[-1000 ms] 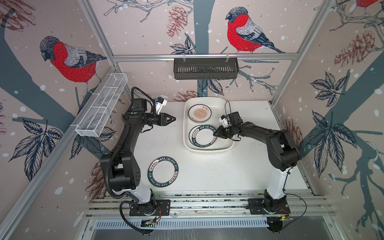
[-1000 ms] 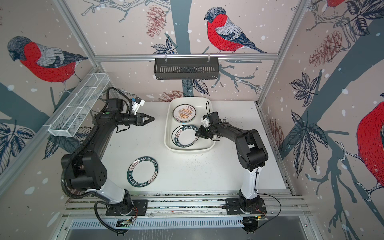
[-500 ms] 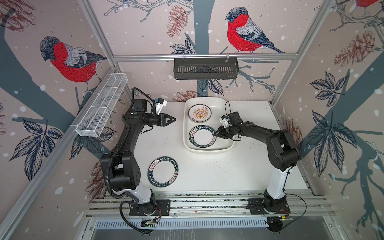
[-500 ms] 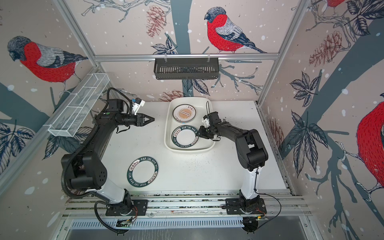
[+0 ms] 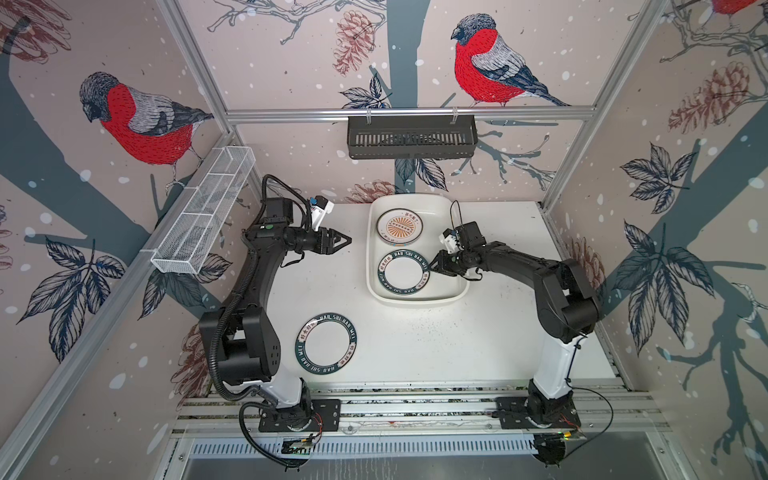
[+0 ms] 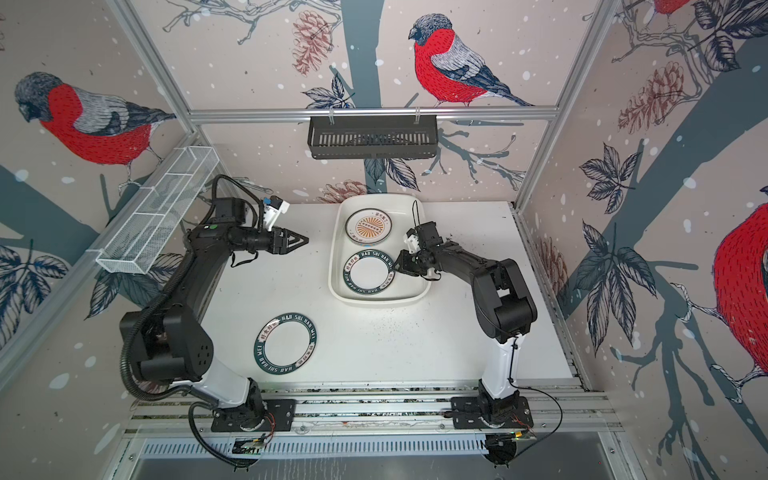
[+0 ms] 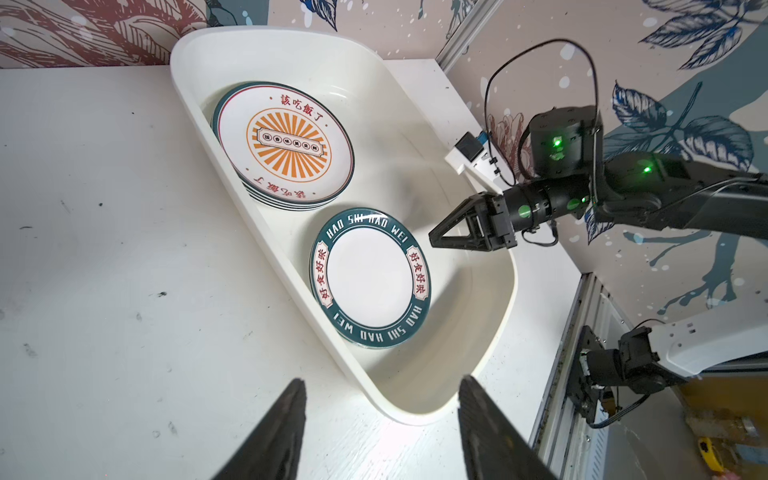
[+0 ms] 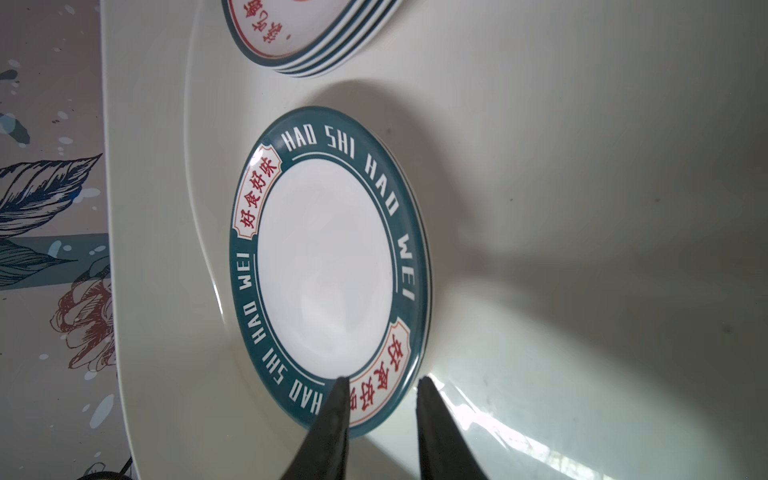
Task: Place the plates into the plastic bin on the countertop
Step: 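Open and lift the right gripper while the left gripper moves toward the last plate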
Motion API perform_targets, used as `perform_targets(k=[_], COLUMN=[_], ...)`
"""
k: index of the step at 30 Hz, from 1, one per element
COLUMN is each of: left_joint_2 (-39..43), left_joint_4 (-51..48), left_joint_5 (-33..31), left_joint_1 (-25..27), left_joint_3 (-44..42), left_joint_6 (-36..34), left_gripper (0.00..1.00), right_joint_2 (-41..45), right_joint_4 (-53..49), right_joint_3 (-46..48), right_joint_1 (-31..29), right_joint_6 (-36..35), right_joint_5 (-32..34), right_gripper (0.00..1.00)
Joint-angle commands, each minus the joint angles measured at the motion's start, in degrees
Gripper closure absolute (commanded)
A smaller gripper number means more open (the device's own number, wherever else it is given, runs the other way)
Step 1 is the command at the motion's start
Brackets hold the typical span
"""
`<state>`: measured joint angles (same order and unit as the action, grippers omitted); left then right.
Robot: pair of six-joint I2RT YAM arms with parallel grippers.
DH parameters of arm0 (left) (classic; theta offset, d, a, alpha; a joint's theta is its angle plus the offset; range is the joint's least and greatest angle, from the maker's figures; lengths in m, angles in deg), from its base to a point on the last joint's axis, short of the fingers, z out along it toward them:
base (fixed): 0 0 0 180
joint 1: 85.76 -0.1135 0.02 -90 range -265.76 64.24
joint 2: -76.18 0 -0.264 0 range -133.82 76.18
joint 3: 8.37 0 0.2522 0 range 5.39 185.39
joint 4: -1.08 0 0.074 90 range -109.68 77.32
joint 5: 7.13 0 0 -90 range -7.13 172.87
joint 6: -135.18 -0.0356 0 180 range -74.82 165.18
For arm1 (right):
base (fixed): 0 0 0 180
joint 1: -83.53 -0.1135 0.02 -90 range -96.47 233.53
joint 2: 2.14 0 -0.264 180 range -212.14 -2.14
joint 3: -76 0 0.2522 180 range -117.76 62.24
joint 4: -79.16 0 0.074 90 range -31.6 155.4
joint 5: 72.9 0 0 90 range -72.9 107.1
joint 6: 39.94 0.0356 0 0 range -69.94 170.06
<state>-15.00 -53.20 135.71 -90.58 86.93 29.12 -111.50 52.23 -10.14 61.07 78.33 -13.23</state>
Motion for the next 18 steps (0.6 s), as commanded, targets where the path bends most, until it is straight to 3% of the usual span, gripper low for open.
perform_targets(k=[1, 6, 9, 18], left_joint_2=[0.07, -2.43, -2.63, -1.72], left_joint_4=[-7.84, -21.37, -24.68, -26.67], left_joint_5=[-3.22, -9.38, -11.86, -15.75], left_joint_1=[-0.11, -0.19, -0.96, -3.96], left_joint_3=[0.77, 1.37, -0.9, -5.85], left_joint_6=[-11.33, -26.35, -30.97, -35.94], left_gripper=[0.38, 0.38, 0.38, 0.35], right_joint_2=[2.17, 8.94, 14.15, 30.87], right_joint_4=[0.2, 0.14, 0.94, 9.29], right_joint_3=[-0.53, 1.32, 3.55, 15.65], right_joint_1=[-0.15, -0.13, -0.21, -0.29], right_joint_6=[-1.25, -1.74, -2.08, 0.43], right_joint_5=[1.38, 2.11, 2.53, 0.12], right_gripper=[0.7, 0.7, 0.7, 0.68])
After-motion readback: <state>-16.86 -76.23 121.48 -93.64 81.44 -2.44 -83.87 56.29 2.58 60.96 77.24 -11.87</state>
